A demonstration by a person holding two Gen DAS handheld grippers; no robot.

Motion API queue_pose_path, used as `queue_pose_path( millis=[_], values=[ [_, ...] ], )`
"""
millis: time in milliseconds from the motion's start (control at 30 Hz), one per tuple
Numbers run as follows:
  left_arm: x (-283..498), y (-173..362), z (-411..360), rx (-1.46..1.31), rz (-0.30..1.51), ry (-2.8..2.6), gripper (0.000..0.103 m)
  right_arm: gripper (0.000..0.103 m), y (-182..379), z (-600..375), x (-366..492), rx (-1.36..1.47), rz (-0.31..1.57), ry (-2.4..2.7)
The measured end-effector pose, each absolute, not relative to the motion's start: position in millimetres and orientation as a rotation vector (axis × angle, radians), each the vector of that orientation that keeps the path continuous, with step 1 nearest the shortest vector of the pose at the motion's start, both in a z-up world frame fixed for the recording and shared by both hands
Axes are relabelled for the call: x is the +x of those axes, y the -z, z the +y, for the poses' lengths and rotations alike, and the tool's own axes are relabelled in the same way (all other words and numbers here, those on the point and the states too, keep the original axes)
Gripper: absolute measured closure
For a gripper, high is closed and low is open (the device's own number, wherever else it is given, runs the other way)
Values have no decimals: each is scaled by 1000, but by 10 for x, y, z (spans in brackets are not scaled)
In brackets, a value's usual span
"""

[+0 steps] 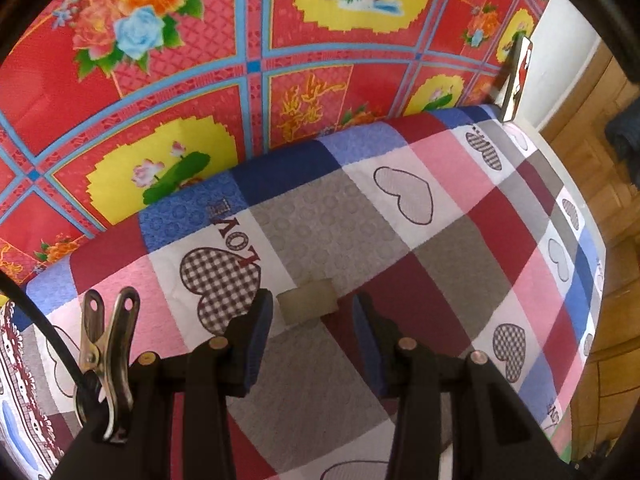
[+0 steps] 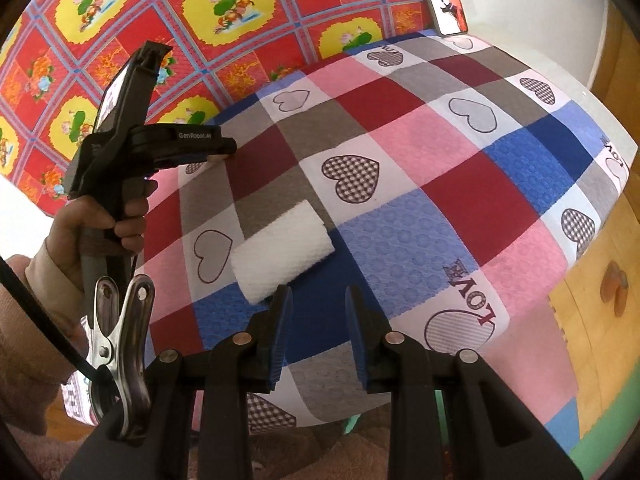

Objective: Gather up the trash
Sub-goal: 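Lower left tool to the small beige piece while right tool nears the white paper towel, then close the left tool on the small beige piece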

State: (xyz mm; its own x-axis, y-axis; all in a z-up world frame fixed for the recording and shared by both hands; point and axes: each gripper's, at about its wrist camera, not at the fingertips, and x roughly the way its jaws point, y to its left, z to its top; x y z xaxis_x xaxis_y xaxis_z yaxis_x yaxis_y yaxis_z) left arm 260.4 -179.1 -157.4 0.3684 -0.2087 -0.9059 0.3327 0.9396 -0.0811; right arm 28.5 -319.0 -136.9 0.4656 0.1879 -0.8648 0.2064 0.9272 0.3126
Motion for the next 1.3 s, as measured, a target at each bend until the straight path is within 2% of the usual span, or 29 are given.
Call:
queue_pose_path(
  millis=[700, 1300],
  values=[
    [2620, 1675, -1948, 178, 1097, 282, 60, 75, 1358, -3208, 196, 407, 1102, 48],
    [2642, 1623, -1843, 103, 1089, 267, 87, 75, 1340, -3226, 192, 406, 1102, 53]
  ],
)
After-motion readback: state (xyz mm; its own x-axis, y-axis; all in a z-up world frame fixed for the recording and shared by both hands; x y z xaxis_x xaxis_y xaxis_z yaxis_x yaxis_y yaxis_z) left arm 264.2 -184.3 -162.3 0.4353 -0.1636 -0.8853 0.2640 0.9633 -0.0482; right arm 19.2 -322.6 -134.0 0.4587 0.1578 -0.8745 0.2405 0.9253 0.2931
